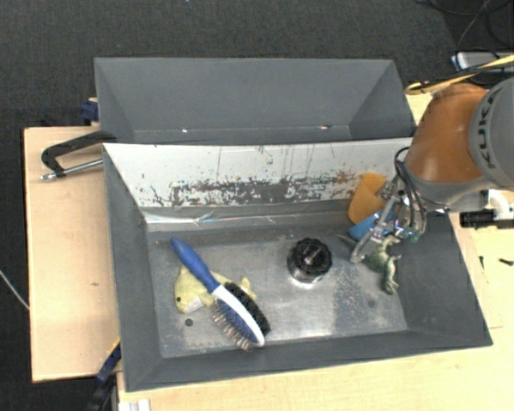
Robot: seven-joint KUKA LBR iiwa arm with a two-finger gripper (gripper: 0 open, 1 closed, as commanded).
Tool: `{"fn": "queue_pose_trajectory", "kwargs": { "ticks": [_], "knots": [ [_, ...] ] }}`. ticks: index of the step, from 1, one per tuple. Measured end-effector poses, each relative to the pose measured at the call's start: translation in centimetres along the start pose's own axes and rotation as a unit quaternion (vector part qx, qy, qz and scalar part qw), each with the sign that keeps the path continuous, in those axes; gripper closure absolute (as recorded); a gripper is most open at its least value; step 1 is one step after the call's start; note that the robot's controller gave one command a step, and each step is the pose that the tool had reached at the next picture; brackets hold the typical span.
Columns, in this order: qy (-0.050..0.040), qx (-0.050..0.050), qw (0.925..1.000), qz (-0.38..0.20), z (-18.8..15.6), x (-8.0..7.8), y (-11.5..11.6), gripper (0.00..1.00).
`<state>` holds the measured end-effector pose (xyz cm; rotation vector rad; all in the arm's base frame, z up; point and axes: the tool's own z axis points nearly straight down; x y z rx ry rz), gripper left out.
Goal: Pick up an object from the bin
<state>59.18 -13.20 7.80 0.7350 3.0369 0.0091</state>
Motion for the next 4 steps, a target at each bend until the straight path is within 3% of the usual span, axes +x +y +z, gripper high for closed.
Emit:
{"fn": "queue_pose_trajectory", "kwargs": {
  "ticks": [1,2,3,4],
  "knots": [
    [-0.001,0.002,0.9996,0.029,0.2,0.4,1.9,0.0],
    [-0.0001,0.001,0.9996,0.028,-0.1,0.3,2.1,1.0],
    [0.002,0.003,0.9996,0.027,-5.5,0.0,2.3,1.0],
    [0.0036,0.003,0.9996,0.027,-7.3,-0.2,2.5,1.0]
  ]
}}
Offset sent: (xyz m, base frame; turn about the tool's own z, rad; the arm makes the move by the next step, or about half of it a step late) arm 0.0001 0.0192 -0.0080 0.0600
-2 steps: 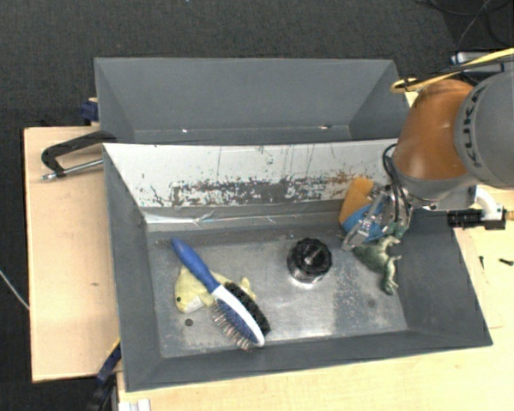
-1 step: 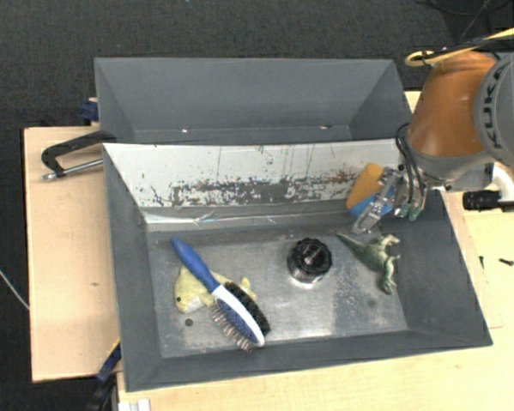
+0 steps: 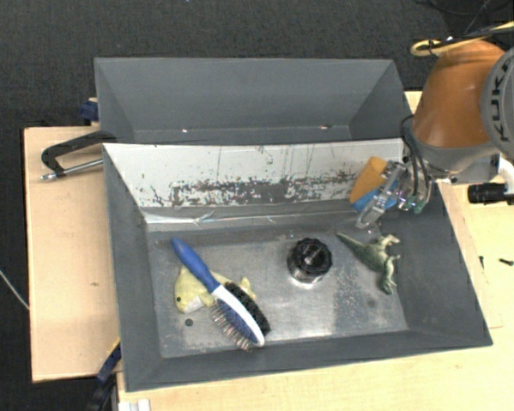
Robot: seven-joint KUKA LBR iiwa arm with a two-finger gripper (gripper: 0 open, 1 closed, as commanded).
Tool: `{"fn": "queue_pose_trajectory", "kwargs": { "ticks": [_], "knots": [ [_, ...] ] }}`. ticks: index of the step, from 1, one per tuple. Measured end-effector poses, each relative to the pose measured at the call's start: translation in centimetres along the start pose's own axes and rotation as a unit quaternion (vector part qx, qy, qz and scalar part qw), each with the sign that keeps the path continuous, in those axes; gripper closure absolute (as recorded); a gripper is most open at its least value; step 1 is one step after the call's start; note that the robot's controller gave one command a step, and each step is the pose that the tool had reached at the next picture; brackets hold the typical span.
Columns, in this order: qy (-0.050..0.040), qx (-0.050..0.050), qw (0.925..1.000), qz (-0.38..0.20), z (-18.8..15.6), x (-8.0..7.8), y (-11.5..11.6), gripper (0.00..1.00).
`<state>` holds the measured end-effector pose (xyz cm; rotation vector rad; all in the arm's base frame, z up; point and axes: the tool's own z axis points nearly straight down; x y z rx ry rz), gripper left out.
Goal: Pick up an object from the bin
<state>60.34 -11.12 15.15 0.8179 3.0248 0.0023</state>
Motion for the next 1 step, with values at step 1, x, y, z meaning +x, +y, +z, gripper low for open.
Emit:
{"fn": "queue_pose_trajectory", "kwargs": {
  "ticks": [1],
  "knots": [
    [-0.0002,0.0,1.0,-0.001,-2.76,-0.17,0.11,1.0]
  ]
}}
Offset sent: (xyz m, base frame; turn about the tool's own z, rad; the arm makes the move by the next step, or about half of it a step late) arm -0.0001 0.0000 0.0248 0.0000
